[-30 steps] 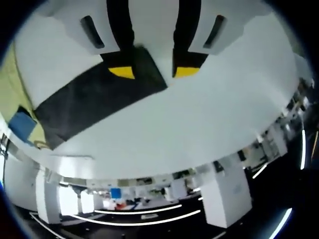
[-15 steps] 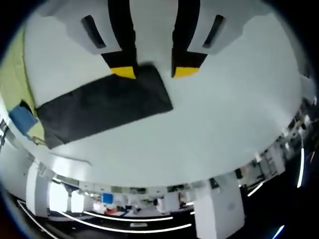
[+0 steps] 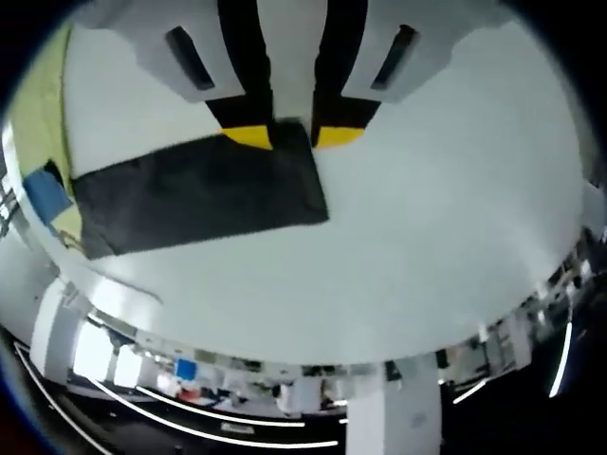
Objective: Fold the garment on the visible template until the final outline fits inside the template.
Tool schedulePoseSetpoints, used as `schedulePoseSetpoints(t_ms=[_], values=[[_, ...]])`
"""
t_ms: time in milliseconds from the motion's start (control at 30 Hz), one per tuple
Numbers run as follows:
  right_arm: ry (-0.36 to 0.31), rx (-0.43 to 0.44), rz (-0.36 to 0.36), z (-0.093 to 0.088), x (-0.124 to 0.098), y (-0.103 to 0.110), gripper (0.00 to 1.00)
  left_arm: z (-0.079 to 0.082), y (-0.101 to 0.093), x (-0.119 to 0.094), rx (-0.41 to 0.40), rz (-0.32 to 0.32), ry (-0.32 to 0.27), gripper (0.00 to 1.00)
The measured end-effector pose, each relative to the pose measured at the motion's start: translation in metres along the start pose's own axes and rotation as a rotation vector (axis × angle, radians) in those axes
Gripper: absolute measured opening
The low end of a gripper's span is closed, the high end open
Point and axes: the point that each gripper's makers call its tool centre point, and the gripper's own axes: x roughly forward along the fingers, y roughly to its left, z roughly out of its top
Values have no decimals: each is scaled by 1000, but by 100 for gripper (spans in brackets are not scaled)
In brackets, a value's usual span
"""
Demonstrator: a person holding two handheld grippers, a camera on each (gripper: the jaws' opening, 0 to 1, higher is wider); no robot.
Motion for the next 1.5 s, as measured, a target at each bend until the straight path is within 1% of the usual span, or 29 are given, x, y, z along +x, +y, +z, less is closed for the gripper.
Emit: schedulePoseSetpoints(t_ms=[167,233,267,300,433,567,600,733,900,1033,1167,1267,1300,1500], values=[[4,3,-10,-4,-1,-3,99,0,-1,1,-5,7,6,11],[3,5,-10,-5,-1,-3,99,1,-2,1,-8,7,14,9],[4,6,-9,-5,-1,-3,99,1,-4,2,-7,-3,20,8],[4,7,-7,-6,0,-2,99,0,-3,1,-34,12,24,7],[2,13,-2,-7,1,-1,99,1,-4,2,-43,15,28,5],[8,11,-2,-10,1,-1,99,2,-5,3,-62,16,22,1],[10,11,-3,-10,1,-2,99,3,-3,3,-40,21,17,0],[9,8,-6,-10,0,-3,99,5,-5,3,-8,28,10,0],[6,4,-4,-9,1,-4,99,9,-6,1,-3,30,0,0],[11,0,4,-10,1,-1,99,14,-8,-3,59,27,-12,0],[7,2,11,-11,2,0,99,18,-14,-8,96,11,-21,0],[5,4,12,-11,1,0,99,22,-19,-11,170,6,-17,0],[5,2,11,-11,0,0,99,23,-20,-12,181,7,-18,0],[14,-22,6,-13,-3,0,99,34,-36,-19,205,-27,-42,0]])
